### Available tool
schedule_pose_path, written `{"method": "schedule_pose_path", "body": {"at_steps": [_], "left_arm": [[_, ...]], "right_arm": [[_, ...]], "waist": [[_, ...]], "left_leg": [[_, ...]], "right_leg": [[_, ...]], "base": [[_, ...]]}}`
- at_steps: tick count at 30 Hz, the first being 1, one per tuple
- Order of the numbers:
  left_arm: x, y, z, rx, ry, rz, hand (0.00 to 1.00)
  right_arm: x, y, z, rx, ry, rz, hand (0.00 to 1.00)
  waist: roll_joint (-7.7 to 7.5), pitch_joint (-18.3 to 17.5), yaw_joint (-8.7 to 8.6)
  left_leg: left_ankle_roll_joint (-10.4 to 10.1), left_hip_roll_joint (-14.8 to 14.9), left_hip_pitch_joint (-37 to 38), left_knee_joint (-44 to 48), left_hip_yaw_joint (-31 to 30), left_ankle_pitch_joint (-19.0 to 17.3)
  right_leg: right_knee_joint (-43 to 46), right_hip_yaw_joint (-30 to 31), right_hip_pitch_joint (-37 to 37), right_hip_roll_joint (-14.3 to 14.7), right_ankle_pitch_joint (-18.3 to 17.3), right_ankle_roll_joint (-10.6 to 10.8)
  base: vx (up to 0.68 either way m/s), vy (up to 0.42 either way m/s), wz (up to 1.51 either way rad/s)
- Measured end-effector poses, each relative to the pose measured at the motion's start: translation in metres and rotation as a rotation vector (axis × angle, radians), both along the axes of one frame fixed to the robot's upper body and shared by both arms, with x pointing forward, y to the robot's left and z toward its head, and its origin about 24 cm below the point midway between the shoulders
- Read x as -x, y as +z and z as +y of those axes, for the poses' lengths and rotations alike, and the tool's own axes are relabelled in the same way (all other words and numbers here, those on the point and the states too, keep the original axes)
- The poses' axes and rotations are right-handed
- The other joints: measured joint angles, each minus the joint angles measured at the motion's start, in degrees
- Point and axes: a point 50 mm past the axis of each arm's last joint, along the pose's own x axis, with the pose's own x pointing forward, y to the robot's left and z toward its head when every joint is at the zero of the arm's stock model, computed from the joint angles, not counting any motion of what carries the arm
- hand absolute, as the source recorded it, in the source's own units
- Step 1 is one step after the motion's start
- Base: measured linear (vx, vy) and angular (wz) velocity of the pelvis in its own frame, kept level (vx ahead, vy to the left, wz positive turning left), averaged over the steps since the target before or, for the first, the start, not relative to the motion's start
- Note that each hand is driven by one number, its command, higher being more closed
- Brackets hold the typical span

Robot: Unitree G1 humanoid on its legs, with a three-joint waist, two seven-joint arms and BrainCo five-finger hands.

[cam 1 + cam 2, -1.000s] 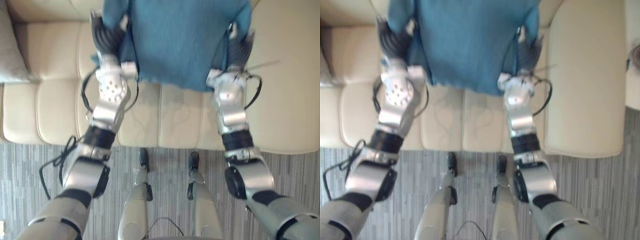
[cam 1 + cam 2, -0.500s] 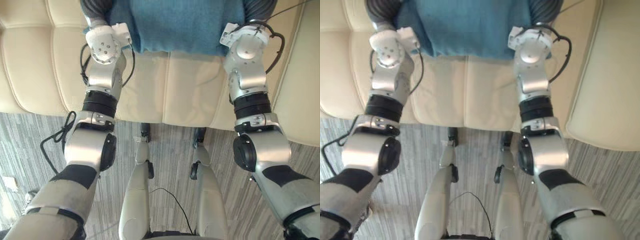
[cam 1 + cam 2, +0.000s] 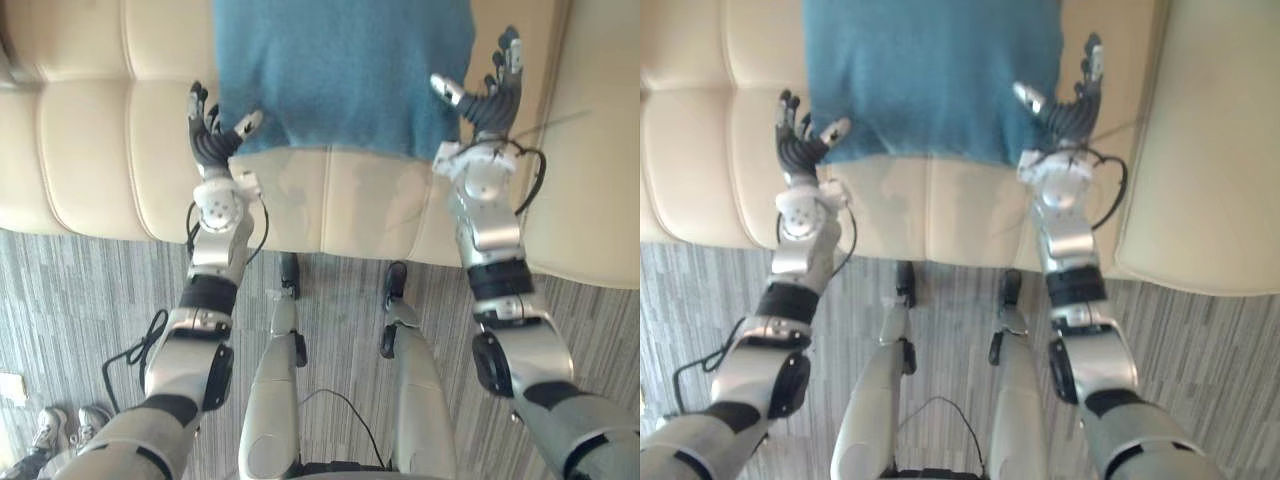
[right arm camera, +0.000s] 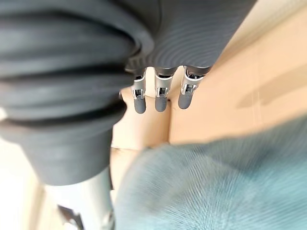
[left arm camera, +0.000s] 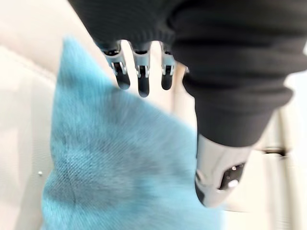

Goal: Pick up cushions and gather them together orderly.

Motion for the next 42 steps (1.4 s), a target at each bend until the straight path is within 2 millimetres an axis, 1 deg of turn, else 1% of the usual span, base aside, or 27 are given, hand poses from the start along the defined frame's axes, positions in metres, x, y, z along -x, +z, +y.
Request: {"method": "schedule_pose_path", "body": {"at_steps": [1, 2, 3, 4, 5, 6, 7, 8, 10, 12, 13, 14, 17, 19, 20, 22, 23, 24, 25, 27, 31, 32, 34, 37, 38, 42], "left_arm": [[0.010, -0.013, 0.008, -0.010, 0.011, 0.021, 0.00], [0.014, -0.020, 0.012, -0.005, 0.014, 0.037, 0.00], [0.022, -0.035, 0.018, 0.005, 0.027, 0.077, 0.00], [0.033, -0.056, 0.024, 0.016, 0.036, 0.139, 0.00], [0.037, -0.065, 0.025, 0.017, 0.037, 0.165, 0.00], [0.047, -0.081, 0.027, 0.030, 0.040, 0.213, 0.00], [0.061, -0.102, 0.030, 0.055, 0.048, 0.276, 0.00], [0.069, -0.113, 0.031, 0.067, 0.052, 0.314, 0.00], [0.100, -0.150, 0.031, 0.109, 0.057, 0.439, 0.00], [0.119, -0.171, 0.027, 0.142, 0.044, 0.518, 0.00], [0.136, -0.193, 0.024, 0.178, 0.039, 0.608, 0.00], [0.142, -0.201, 0.023, 0.189, 0.038, 0.640, 0.00], [0.174, -0.242, 0.017, 0.237, 0.037, 0.847, 0.00], [0.186, -0.258, 0.016, 0.214, 0.017, 0.946, 0.00], [0.197, -0.269, 0.015, 0.216, 0.012, 1.016, 0.00], [0.210, -0.280, 0.015, 0.194, 0.009, 1.095, 0.00], [0.222, -0.290, 0.013, 0.185, 0.003, 1.176, 0.00], [0.228, -0.294, 0.013, 0.186, 0.003, 1.205, 0.00], [0.237, -0.299, 0.013, 0.189, 0.008, 1.254, 0.00], [0.250, -0.306, 0.014, 0.198, 0.017, 1.319, 0.00], [0.261, -0.311, 0.017, 0.160, 0.007, 1.382, 0.00], [0.263, -0.312, 0.018, 0.156, 0.008, 1.392, 0.00], [0.269, -0.313, 0.021, 0.140, 0.013, 1.422, 0.00], [0.273, -0.314, 0.025, 0.128, 0.009, 1.445, 0.00], [0.282, -0.315, 0.036, 0.102, 0.020, 1.489, 0.00], [0.282, -0.315, 0.036, 0.102, 0.019, 1.490, 0.00]], "right_arm": [[0.010, -0.018, -0.004, 0.011, 0.007, 0.041, 0.00], [0.014, -0.027, -0.006, 0.015, 0.014, 0.066, 0.00], [0.021, -0.044, -0.008, 0.019, 0.021, 0.114, 0.00], [0.030, -0.066, -0.012, 0.022, 0.033, 0.187, 0.00], [0.035, -0.075, -0.014, 0.021, 0.034, 0.217, 0.00], [0.042, -0.091, -0.016, 0.016, 0.041, 0.271, 0.00], [0.053, -0.110, -0.015, 0.001, 0.056, 0.335, 0.00], [0.060, -0.122, -0.015, -0.011, 0.063, 0.372, 0.00], [0.087, -0.159, -0.013, -0.061, 0.078, 0.496, 0.00], [0.105, -0.180, -0.015, -0.110, 0.069, 0.572, 0.00], [0.122, -0.205, -0.016, -0.158, 0.052, 0.670, 0.00], [0.128, -0.215, -0.017, -0.172, 0.046, 0.708, 0.00], [0.160, -0.264, -0.014, -0.252, 0.025, 0.938, 0.00], [0.171, -0.281, -0.010, -0.267, 0.027, 1.025, 0.00], [0.182, -0.294, -0.007, -0.292, 0.012, 1.093, 0.00], [0.193, -0.306, -0.007, -0.313, 0.000, 1.162, 0.00], [0.206, -0.317, -0.010, -0.335, -0.030, 1.238, 0.00], [0.210, -0.321, -0.012, -0.347, -0.043, 1.261, 0.00], [0.220, -0.327, -0.015, -0.367, -0.071, 1.304, 0.00], [0.233, -0.333, -0.019, -0.389, -0.110, 1.360, 0.00], [0.248, -0.341, -0.024, -0.432, -0.162, 1.423, 0.00], [0.250, -0.342, -0.024, -0.435, -0.164, 1.432, 0.00], [0.251, -0.344, -0.024, -0.451, -0.174, 1.449, 0.00], [0.251, -0.344, -0.027, -0.463, -0.192, 1.448, 0.00], [0.248, -0.344, -0.038, -0.468, -0.221, 1.467, 0.00], [0.249, -0.344, -0.038, -0.468, -0.222, 1.468, 0.00]], "waist": [[-0.21, -0.12, 0.00], [-0.26, -0.30, 0.01], [-0.50, -1.13, 0.02], [-0.74, -2.30, 0.00], [-0.87, -2.55, 0.02], [-1.15, -3.05, -0.01], [-1.57, -4.64, 0.03], [-1.75, -5.91, 0.03], [-1.99, -9.66, 0.02], [-2.05, -11.78, 0.02], [-2.07, -13.98, -0.07], [-2.08, -14.74, -0.15], [-2.44, -18.70, -0.24], [-2.46, -19.71, -0.26], [-2.56, -20.64, -0.34], [-2.58, -21.02, -0.41], [-2.58, -22.06, -0.45], [-2.62, -22.34, -0.45], [-2.53, -22.82, -0.45], [-2.45, -23.52, -0.45], [-2.55, -23.81, -0.70], [-2.57, -23.76, -0.73], [-2.59, -23.81, -1.55], [-2.52, -23.78, -2.12], [-2.90, -22.38, -3.52], [-2.76, -22.37, -3.52]], "left_leg": [[0.05, 0.03, 1.99, 0.02, -0.10, -0.37], [0.10, 0.09, 2.74, 0.04, -0.16, -0.52], [-0.03, 0.11, 3.71, 0.07, -0.31, -0.78], [0.12, 0.18, 4.82, 0.58, -0.53, -1.20], [0.17, 0.20, 5.51, 0.95, -0.65, -1.34], [0.43, 0.24, 7.05, 1.26, -0.63, -2.05], [0.11, 0.34, 8.40, 1.57, -0.55, -2.77], [0.26, 0.44, 8.77, 2.04, -0.44, -3.39], [0.23, 0.92, 10.96, 2.77, 0.09, -4.84], [0.00, 1.16, 12.68, 3.03, 0.43, -5.79], [0.19, 1.21, 14.34, 3.05, 0.54, -6.43], [0.17, 1.24, 14.90, 3.04, 0.60, -6.69], [0.20, 1.42, 18.46, 2.99, 1.57, -8.17], [0.09, 1.51, 20.08, 2.95, 2.02, -8.66], [0.11, 1.60, 20.85, 2.91, 2.15, -8.96], [0.06, 1.61, 22.38, 2.44, 2.30, -9.09], [0.06, 1.56, 23.65, 1.69, 2.38, -9.09], [0.01, 1.51, 24.08, 1.48, 2.42, -9.13], [-0.01, 1.46, 24.92, 0.81, 2.40, -9.16], [0.05, 1.28, 25.81, 0.08, 2.30, -9.31], [0.08, 0.94, 27.28, 0.05, 2.14, -9.65], [0.02, 0.94, 27.69, 0.05, 2.16, -9.77], [0.03, 0.89, 28.20, 0.04, 2.09, -10.08], [-0.18, 0.85, 28.65, 0.04, 2.06, -10.27], [0.06, -0.45, 30.67, 0.04, 0.98, -11.80], [0.06, -0.45, 30.69, 0.04, 0.99, -11.79]], "right_leg": [[0.76, -0.12, 1.64, -0.04, -1.12, -0.19], [1.15, -0.25, 2.36, -0.02, -1.56, 0.11], [1.57, -0.39, 3.03, -0.02, -2.34, -0.16], [1.99, -0.79, 4.38, 0.03, -3.01, 0.11], [2.05, -0.93, 5.21, 0.00, -3.25, 0.02], [2.05, -1.07, 6.93, 0.01, -3.68, -0.31], [1.91, -1.14, 8.49, 0.08, -4.18, -0.36], [1.58, -1.19, 9.18, 0.16, -4.35, -0.36], [-0.72, -1.30, 12.49, 0.71, -4.43, -0.30], [-2.48, -1.29, 15.02, 1.03, -4.40, -0.26], [-4.32, -1.46, 17.57, 1.19, -4.16, -0.09], [-5.01, -1.49, 18.50, 1.26, -4.02, -0.02], [-9.02, -1.43, 23.65, 1.58, -3.14, 0.43], [-11.17, -1.26, 25.97, 1.79, -2.39, 0.51], [-12.82, -1.27, 27.27, 1.94, -1.71, 0.59], [-14.43, -1.26, 28.97, 2.05, -1.28, 0.67], [-15.79, -1.28, 30.46, 2.11, -0.92, 0.79], [-16.20, -1.27, 31.02, 2.12, -0.81, 0.81], [-17.00, -1.28, 31.92, 2.17, -0.54, 0.92], [-18.05, -1.13, 32.84, 2.17, -0.04, 0.97], [-19.85, -0.89, 35.11, 2.08, 0.80, 1.17], [-19.93, -0.86, 35.53, 2.07, 0.79, 1.18], [-20.66, -0.85, 36.24, 2.07, 0.78, 1.19], [-20.85, -0.80, 36.86, 2.08, 0.82, 1.22], [-22.58, -1.30, 39.87, 1.08, 0.43, 1.61], [-22.48, -1.29, 39.87, 1.07, 0.43, 1.60]], "base": [[0.00, -0.061, 0.04], [0.01, -0.083, 0.06], [0.03, -0.096, 0.08], [0.06, -0.096, 0.10], [0.08, -0.090, 0.08], [0.10, -0.075, 0.02], [0.13, -0.079, -0.02], [0.13, -0.059, -0.06], [0.18, -0.044, -0.12], [0.18, -0.020, -0.10], [0.16, -0.004, -0.05], [0.16, 0.005, -0.06], [0.12, 0.019, -0.08], [0.07, 0.030, -0.12], [0.03, 0.032, -0.08], [0.00, 0.016, -0.03], [0.00, 0.000, 0.00], [0.00, 0.000, 0.00], [0.03, 0.017, -0.01], [0.02, 0.019, -0.05], [0.02, 0.009, -0.02], [0.00, 0.000, 0.00], [0.00, 0.000, 0.00], [0.01, -0.001, 0.00], [0.00, 0.000, 0.00], [0.00, 0.000, 0.00]]}}
